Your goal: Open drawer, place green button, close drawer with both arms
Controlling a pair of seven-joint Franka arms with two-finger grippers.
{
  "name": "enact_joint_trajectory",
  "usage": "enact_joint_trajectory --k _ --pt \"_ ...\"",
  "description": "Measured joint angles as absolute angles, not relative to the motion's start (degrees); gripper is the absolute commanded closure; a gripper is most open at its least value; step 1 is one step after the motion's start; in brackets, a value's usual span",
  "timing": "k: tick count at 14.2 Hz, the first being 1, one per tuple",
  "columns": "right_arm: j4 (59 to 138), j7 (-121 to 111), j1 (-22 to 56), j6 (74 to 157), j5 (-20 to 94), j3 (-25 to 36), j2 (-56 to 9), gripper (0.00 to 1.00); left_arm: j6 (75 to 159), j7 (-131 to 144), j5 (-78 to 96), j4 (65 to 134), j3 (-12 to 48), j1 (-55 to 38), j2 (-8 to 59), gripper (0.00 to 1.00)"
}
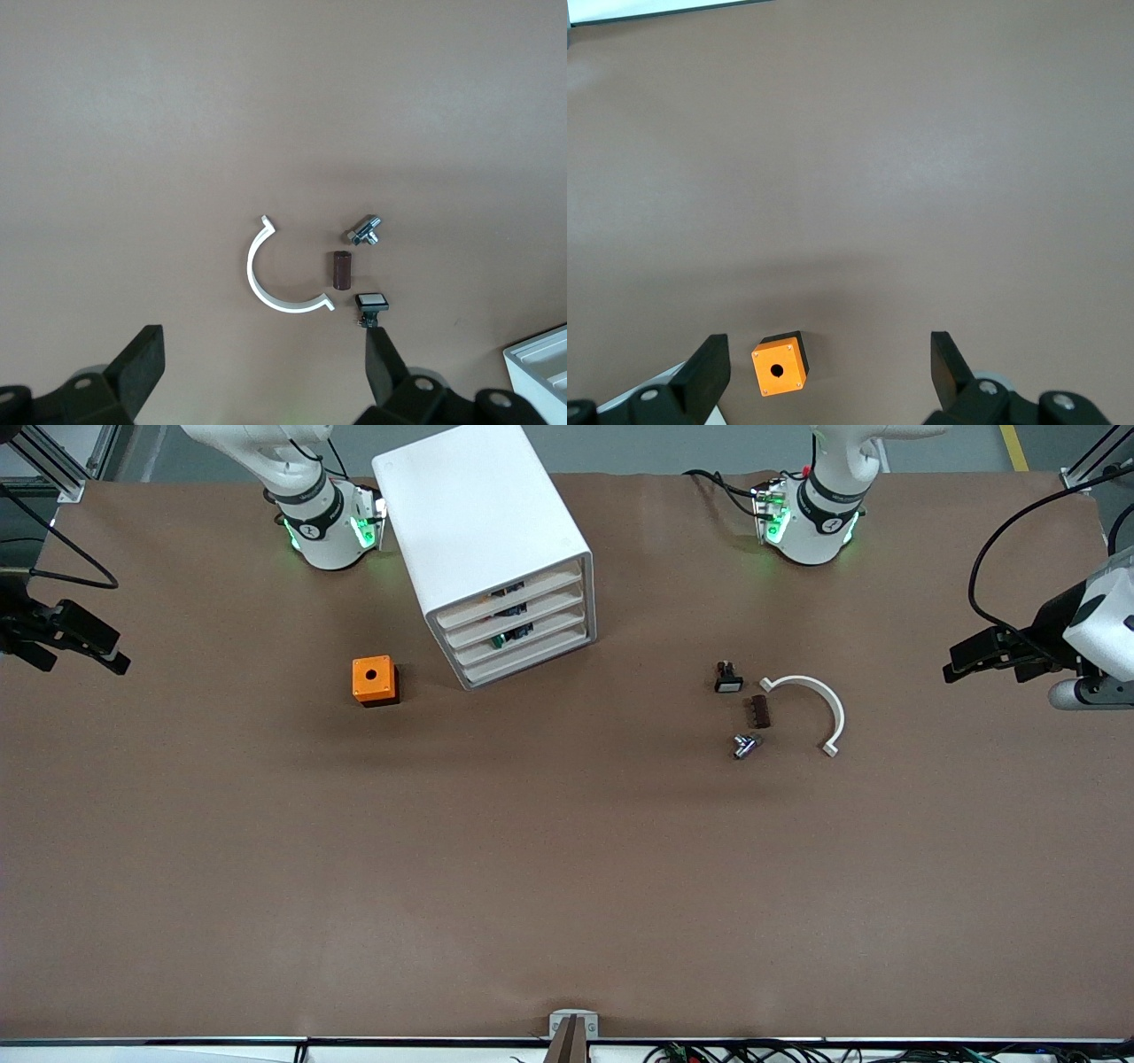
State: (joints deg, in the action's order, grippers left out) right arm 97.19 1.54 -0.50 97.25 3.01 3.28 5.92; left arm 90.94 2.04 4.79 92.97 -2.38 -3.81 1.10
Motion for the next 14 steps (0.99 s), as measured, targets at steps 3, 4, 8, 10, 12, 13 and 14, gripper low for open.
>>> enact_joint_trajectory --k 3,4,8,10,12,13,14 --pt "97.2 1.5 -0.5 97.2 3.0 3.3 5.9 0.0 90.2 2.5 4.8 91.1 -1.6 -3.9 0.5 0.0" --pt "97.2 1.5 -0.5 97.2 3.0 3.3 5.9 0.0 89.5 2.6 4.5 90.6 -1.6 -3.9 0.3 0.0" --pt "97.2 1.6 -0.7 97.2 3.0 3.5 5.9 0.0 88.8 2.6 3.1 90.2 -1.4 -3.9 0.3 0.0" --pt "97.2 1.6 -0.8 97.2 3.0 3.5 5.9 0.0 88.6 2.6 3.0 90.2 -1.3 -3.9 0.3 0.0" --pt "97.2 1.6 -0.9 97.2 3.0 3.5 5.9 0.0 88.6 2.6 3.0 90.2 -1.3 -3.9 0.3 0.0" --pt "97.1 1.6 -0.9 97.2 3.0 3.5 5.9 0.0 88.6 2.6 3.0 90.2 -1.3 -3.9 0.3 0.0" --pt "97.1 1.6 -0.9 97.2 3.0 3.5 5.9 0.0 88.6 2.6 3.0 90.2 -1.3 -3.9 0.3 0.0"
